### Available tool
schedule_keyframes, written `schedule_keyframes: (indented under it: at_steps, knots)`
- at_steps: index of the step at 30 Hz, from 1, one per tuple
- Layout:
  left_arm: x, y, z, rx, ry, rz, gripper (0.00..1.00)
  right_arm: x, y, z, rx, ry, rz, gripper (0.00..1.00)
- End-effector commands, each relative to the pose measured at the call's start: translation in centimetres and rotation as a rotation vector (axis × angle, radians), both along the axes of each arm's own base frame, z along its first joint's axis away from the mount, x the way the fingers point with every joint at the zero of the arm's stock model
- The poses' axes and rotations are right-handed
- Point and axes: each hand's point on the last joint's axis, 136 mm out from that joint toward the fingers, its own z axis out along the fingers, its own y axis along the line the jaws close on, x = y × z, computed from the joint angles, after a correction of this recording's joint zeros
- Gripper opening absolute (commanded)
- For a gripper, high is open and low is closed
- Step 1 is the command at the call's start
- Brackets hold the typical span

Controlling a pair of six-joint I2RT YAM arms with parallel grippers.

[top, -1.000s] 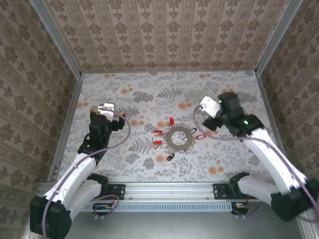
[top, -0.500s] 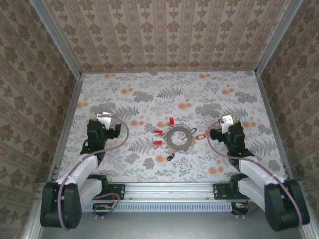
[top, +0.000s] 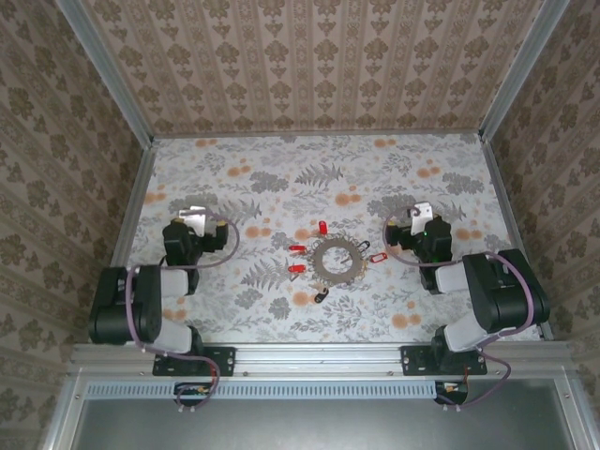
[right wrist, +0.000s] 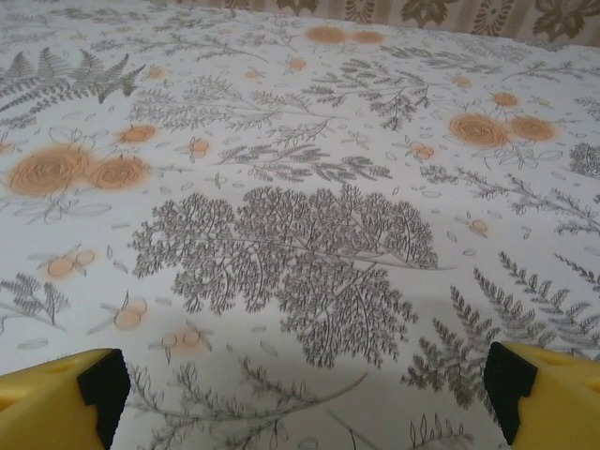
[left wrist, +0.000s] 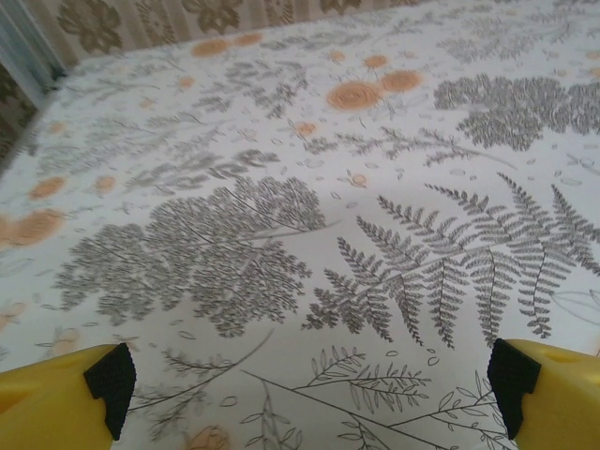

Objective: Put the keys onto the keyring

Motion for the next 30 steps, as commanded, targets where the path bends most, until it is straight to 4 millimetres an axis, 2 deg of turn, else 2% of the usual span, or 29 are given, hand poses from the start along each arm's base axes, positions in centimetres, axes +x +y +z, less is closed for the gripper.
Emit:
schedule_keyframes:
  at_steps: [1, 3, 5, 30]
  knots:
    - [1.9, 0.1, 1.7, -0.028, -0.045, 0.015, 1.0, 2.3, -2.5, 2.2, 0.047, -0.022, -0.159, 1.0]
    - [3.1, 1.3, 1.7, -0.022, -0.018, 0.088, 1.0, 2.1, -2.5, 2.2, 0.056, -0.038, -0.147, 1.0]
    - [3.1, 1.6, 1.7, -0.023, -0.023, 0.107, 1.0, 2.2, -2.2, 2.2, 0.055, -0.028, -0.127, 1.0]
    - [3.0, 1.5, 1.7, -0.01, -0.02, 0.113, 1.0, 2.3, -2.2, 2.2, 0.059, -0.025, -0.12, 1.0]
